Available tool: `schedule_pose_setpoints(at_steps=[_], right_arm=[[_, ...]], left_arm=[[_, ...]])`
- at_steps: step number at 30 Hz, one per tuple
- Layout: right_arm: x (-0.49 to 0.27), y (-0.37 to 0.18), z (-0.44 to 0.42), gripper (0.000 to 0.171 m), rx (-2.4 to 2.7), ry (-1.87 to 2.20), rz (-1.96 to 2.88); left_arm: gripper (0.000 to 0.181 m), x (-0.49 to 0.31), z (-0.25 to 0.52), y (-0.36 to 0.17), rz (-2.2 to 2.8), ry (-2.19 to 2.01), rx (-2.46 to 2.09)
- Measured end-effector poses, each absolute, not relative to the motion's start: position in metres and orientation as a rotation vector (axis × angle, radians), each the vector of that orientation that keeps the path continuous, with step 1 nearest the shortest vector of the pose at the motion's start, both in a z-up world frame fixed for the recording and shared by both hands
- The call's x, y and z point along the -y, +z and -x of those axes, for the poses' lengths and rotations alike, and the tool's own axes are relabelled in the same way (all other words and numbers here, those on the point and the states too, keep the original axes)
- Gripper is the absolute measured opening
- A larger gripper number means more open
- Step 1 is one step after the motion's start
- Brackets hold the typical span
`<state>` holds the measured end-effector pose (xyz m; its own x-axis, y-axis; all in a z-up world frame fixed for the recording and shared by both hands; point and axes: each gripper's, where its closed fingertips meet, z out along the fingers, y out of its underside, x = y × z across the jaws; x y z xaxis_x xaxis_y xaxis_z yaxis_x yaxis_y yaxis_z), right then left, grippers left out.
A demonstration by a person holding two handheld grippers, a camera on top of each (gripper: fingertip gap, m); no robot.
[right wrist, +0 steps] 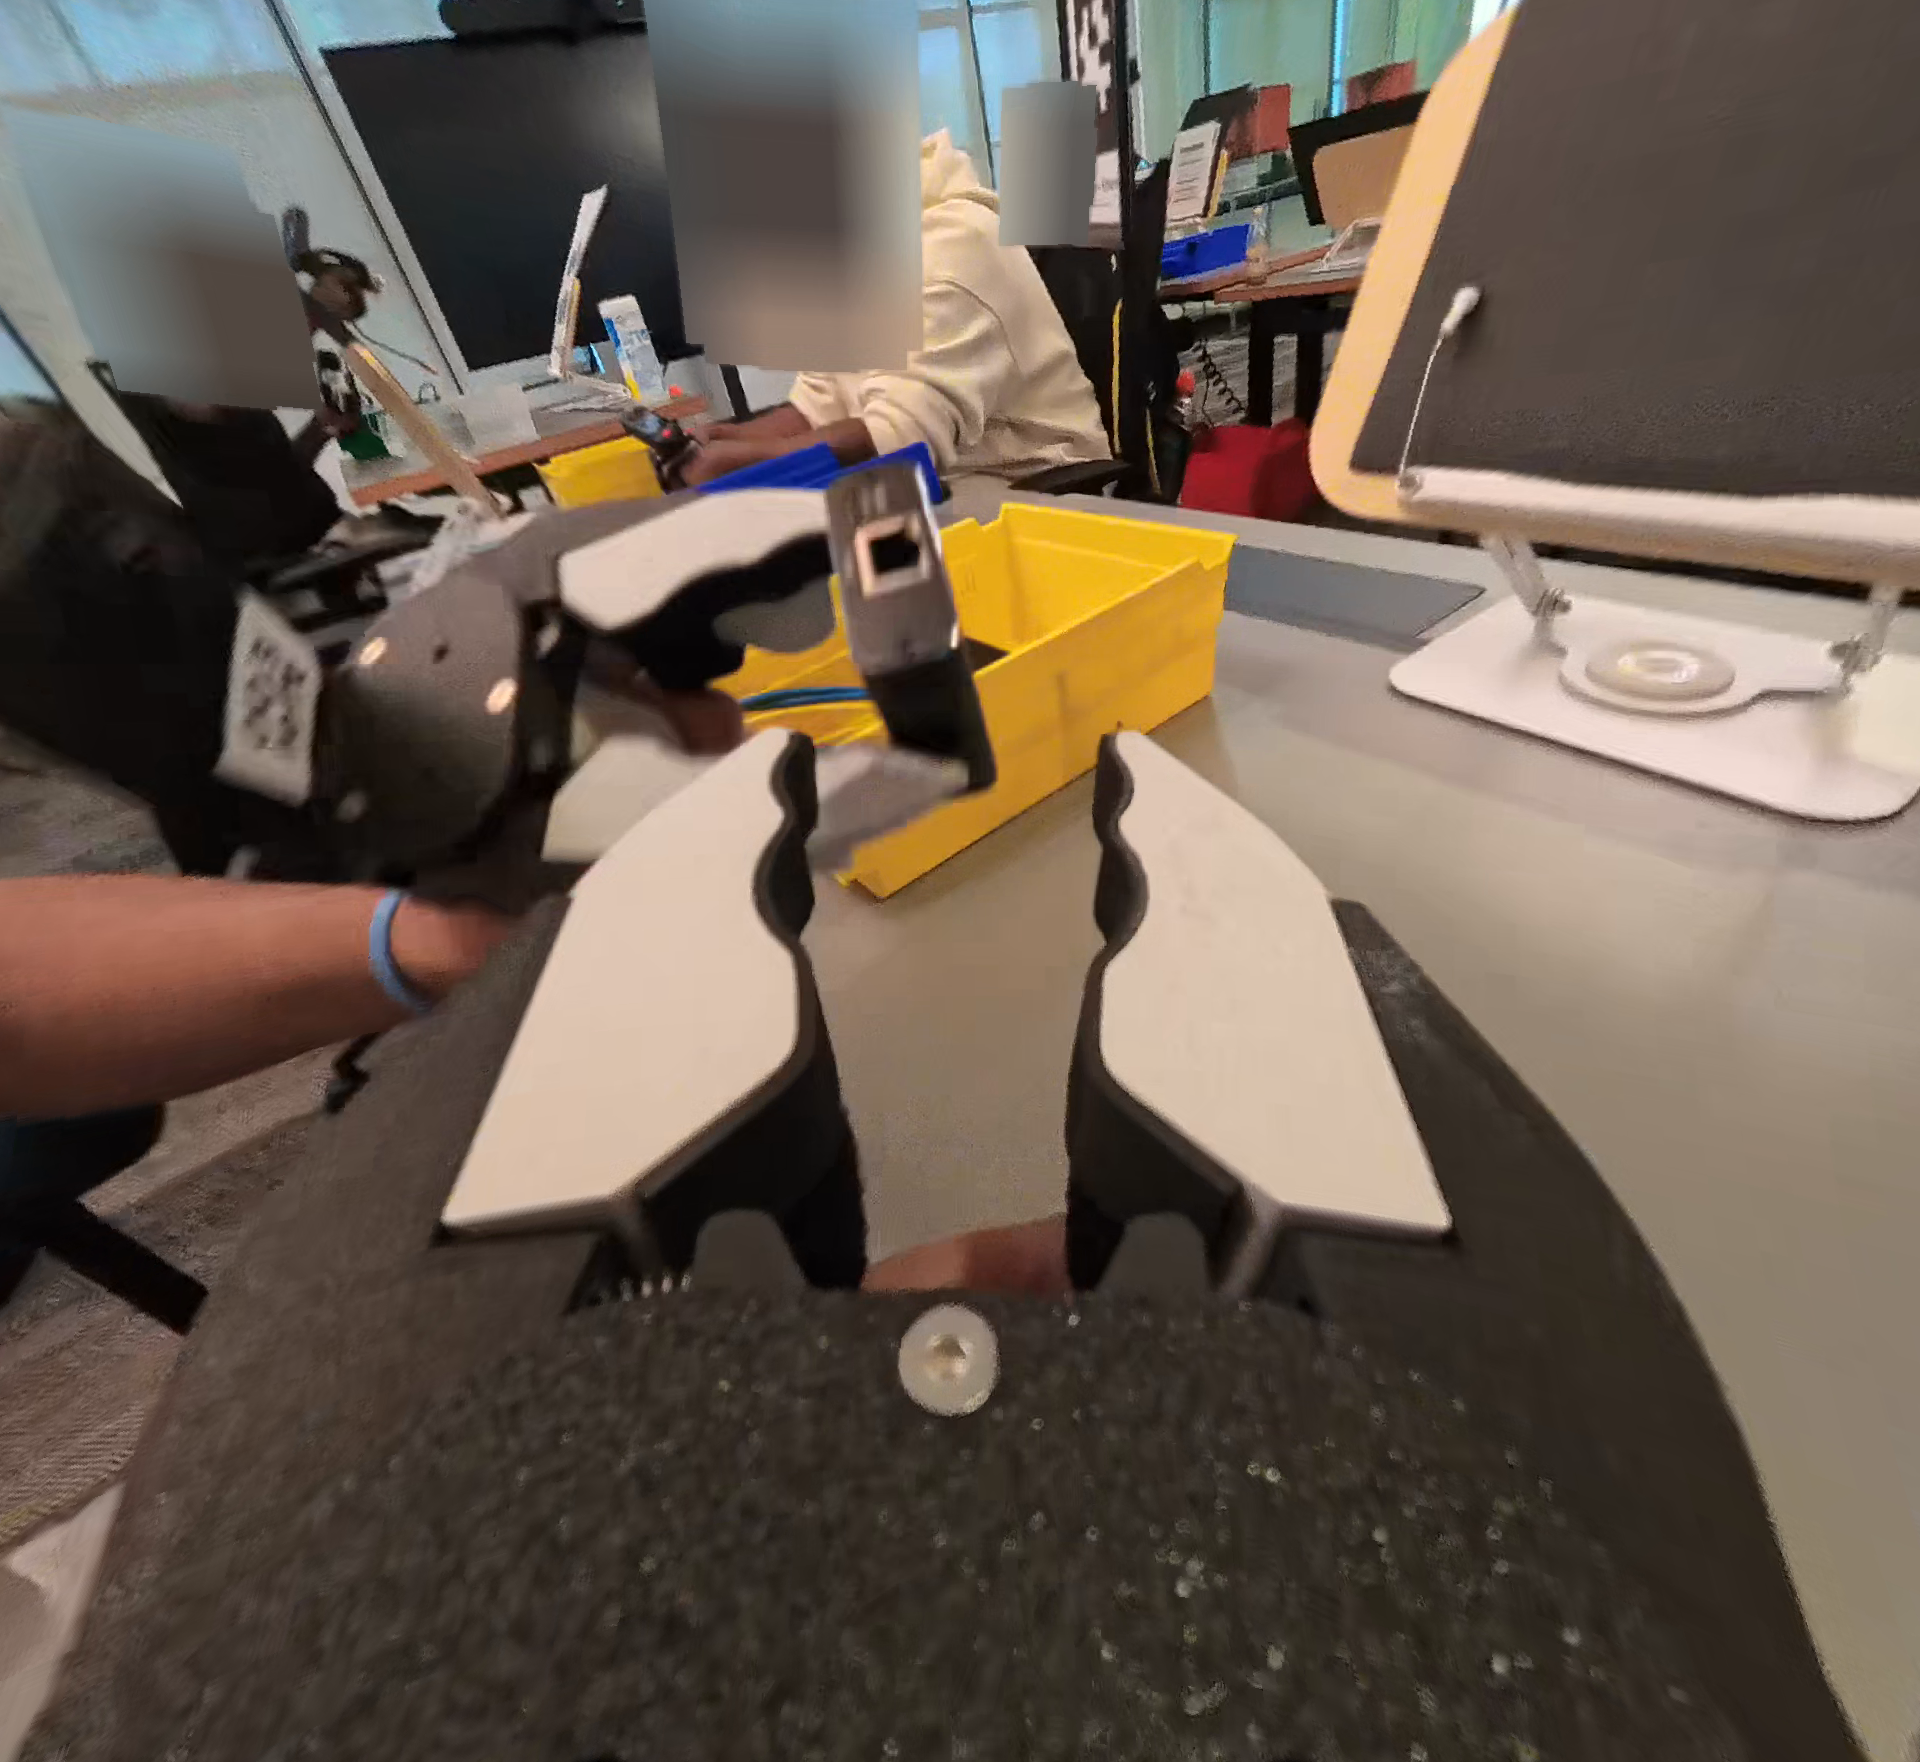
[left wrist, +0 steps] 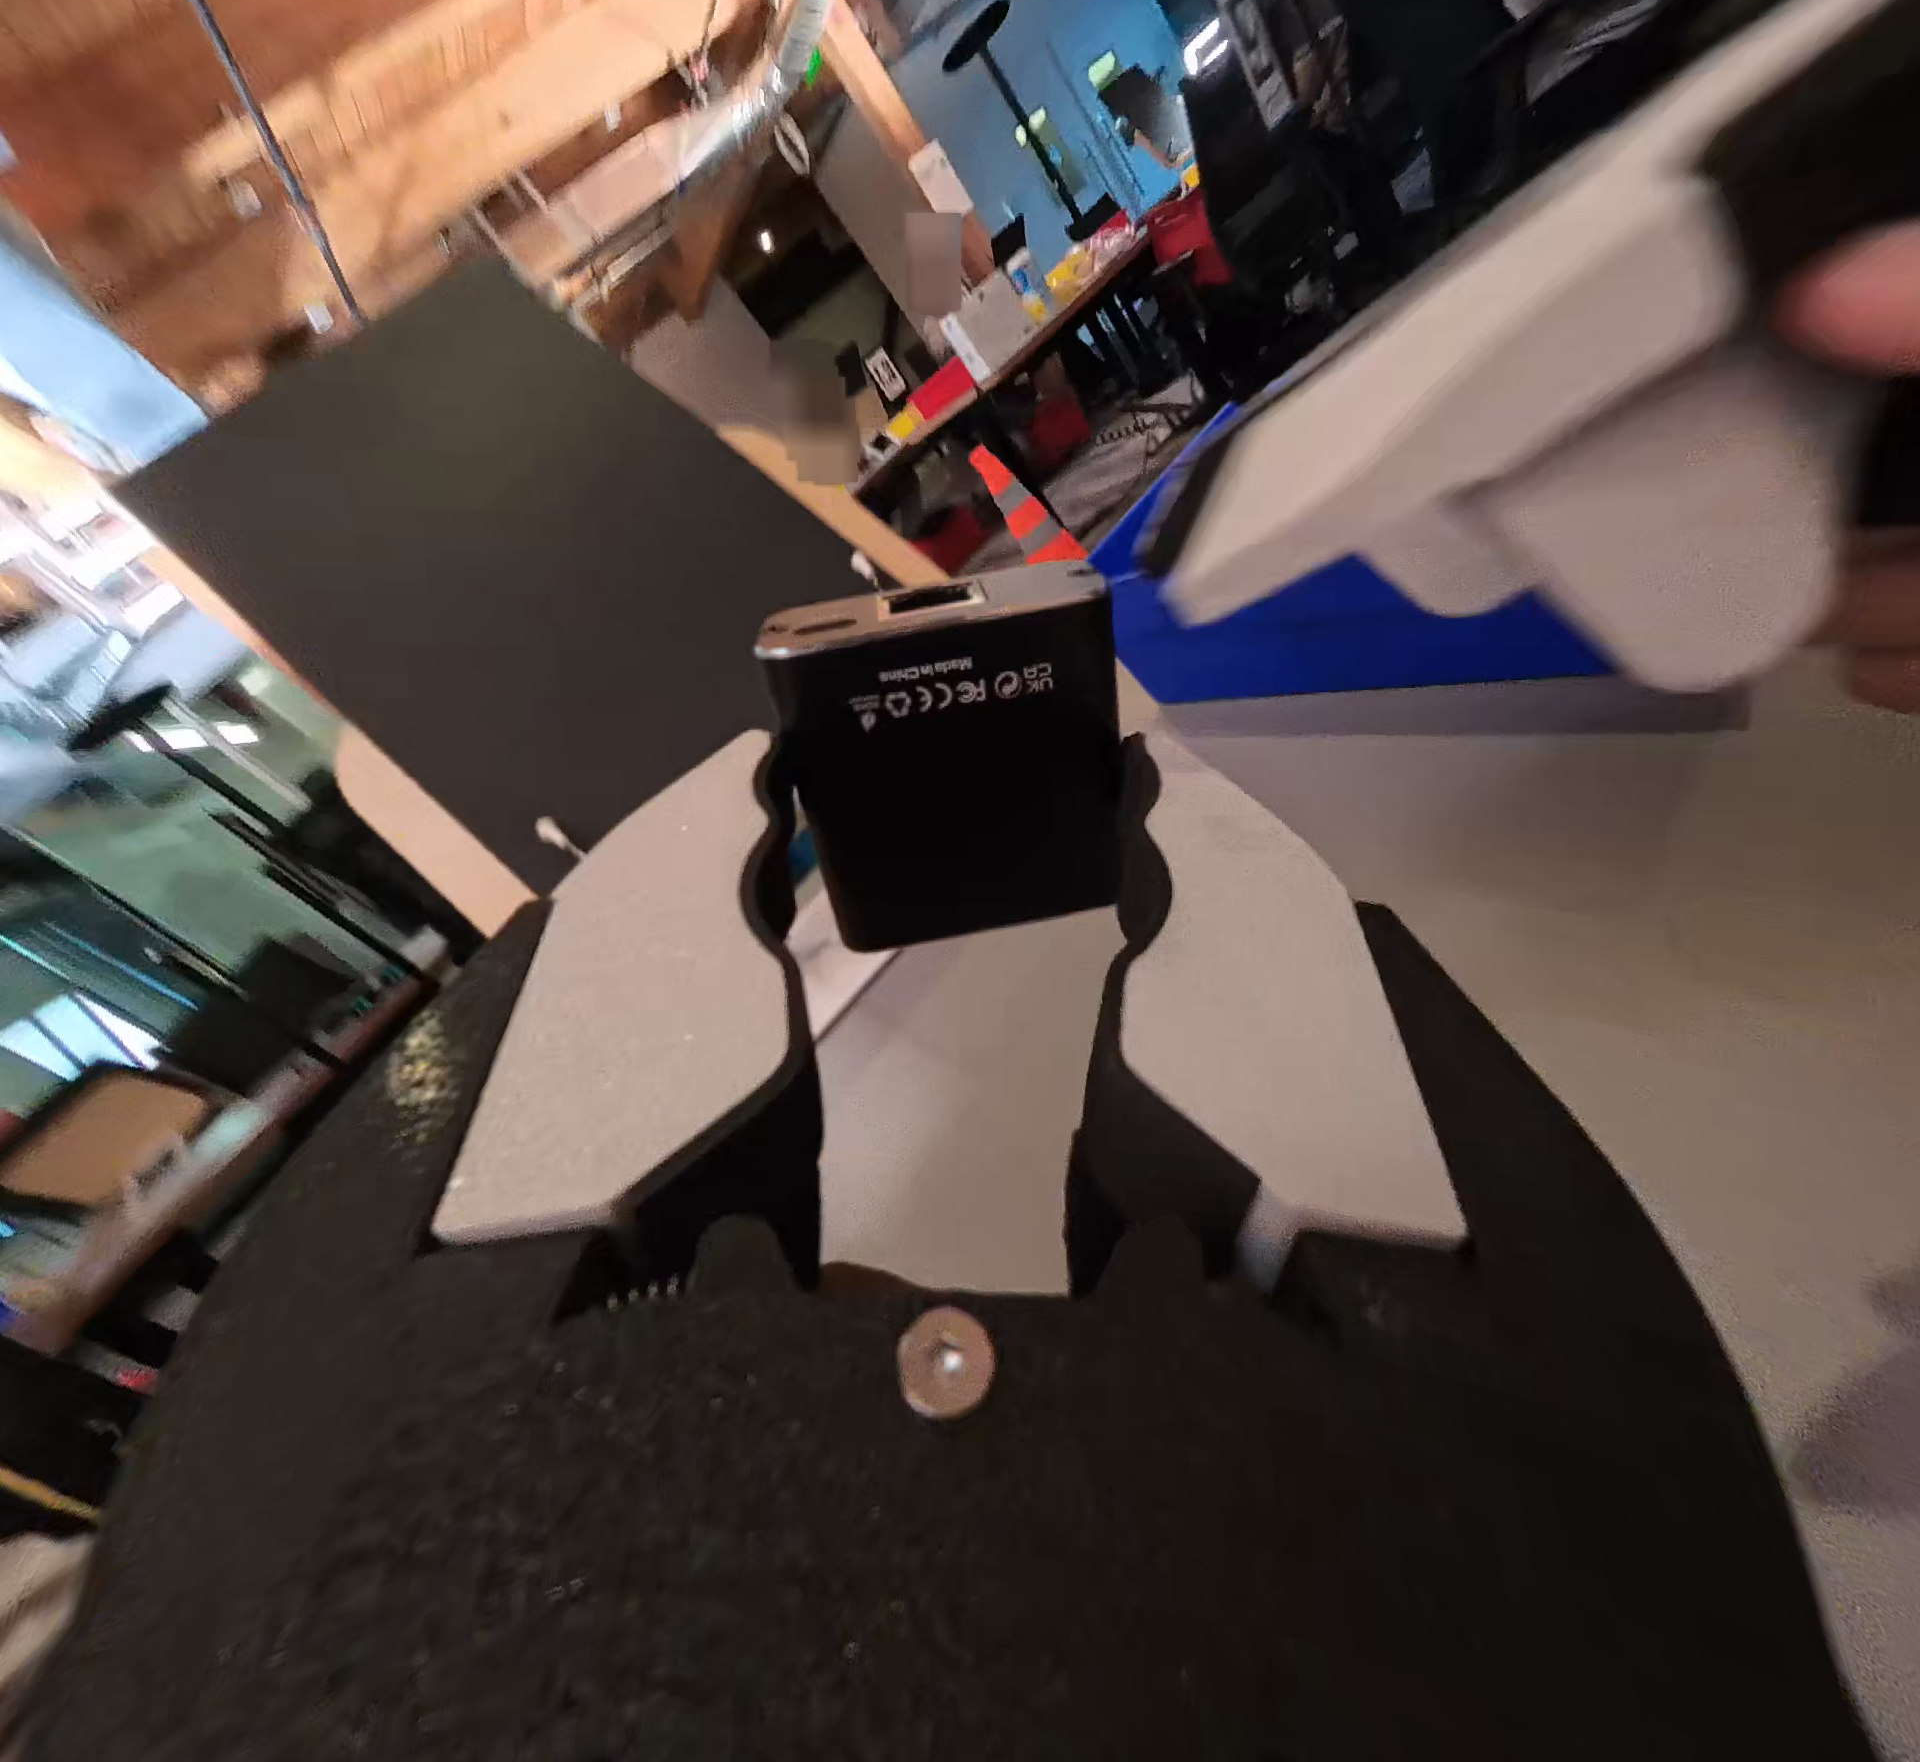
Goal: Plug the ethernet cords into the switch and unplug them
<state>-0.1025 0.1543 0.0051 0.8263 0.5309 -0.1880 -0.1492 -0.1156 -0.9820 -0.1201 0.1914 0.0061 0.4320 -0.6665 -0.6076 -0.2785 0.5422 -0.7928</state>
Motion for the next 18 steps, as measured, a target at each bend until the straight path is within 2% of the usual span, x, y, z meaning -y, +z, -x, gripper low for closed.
schedule_pose_setpoints(at_steps=[5, 11, 15, 18], right_arm=[[-0.148, 0.002, 0.124, 0.051, 0.427, 0.61, 1.618], [-0.147, -0.006, 0.124, 0.026, 0.519, 0.487, 1.63], [-0.166, -0.02, 0.093, 0.026, 0.551, 0.153, 1.682], [-0.19, -0.033, 0.062, 0.026, 0.636, -0.122, 1.692]], left_arm=[[0.06, -0.162, 0.113, 0.001, 0.923, -0.247, -1.169], [0.06, -0.147, 0.107, -0.005, 0.881, -0.256, -1.168], [0.053, -0.156, 0.119, -0.04, 1.053, -0.274, -1.214], [0.047, -0.139, 0.142, -0.095, 1.361, -0.413, -1.318]])
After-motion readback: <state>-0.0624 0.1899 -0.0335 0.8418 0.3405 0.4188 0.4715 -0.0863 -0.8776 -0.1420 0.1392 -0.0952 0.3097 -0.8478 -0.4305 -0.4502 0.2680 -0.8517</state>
